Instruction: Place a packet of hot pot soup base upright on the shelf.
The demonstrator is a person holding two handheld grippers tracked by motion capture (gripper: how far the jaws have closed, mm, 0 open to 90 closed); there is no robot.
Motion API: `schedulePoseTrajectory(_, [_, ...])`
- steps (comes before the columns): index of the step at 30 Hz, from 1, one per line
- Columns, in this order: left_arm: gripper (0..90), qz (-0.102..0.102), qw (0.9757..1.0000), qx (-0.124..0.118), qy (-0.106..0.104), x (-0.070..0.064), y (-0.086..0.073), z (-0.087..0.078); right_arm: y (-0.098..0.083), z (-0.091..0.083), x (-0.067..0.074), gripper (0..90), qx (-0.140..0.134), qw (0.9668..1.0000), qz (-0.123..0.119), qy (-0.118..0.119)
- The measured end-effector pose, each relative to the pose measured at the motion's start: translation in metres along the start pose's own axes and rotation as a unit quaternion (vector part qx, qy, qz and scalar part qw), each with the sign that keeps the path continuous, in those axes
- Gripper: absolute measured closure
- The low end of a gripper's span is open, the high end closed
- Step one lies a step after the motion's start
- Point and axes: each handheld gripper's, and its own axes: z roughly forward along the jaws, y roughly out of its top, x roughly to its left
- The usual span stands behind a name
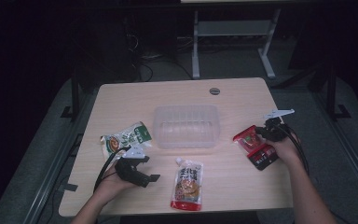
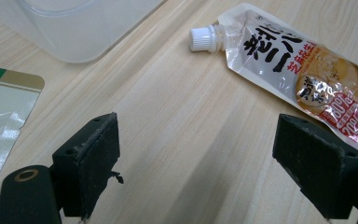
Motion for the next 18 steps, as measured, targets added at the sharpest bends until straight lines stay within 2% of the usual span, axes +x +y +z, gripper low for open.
schedulePoseTrajectory(9, [14.3, 0.004, 1.0000, -0.002, 0.000, 0.000, 0.001, 0.000, 0.005, 0.002, 0.017, 90.0, 0.012, 0.9989, -0.033, 0.032])
schedulePoseTrajectory(13, [14.4, 0.003, 1.0000, -0.001, -0.002, -0.002, 0.001, 0.001, 0.007, 0.003, 0.025, 90.0, 0.017, 0.9976, -0.051, 0.044])
schedulePoseTrajectory(15, [14.4, 0.012, 0.9999, 0.003, -0.003, -0.001, 0.002, 0.001, 0.008, 0.003, 0.029, 90.0, 0.018, 0.9968, -0.060, 0.050])
schedulePoseTrajectory(18, [14.4, 0.009, 0.9999, 0.002, -0.004, -0.002, 0.002, 0.002, 0.009, 0.004, 0.034, 90.0, 0.021, 0.9957, -0.068, 0.060])
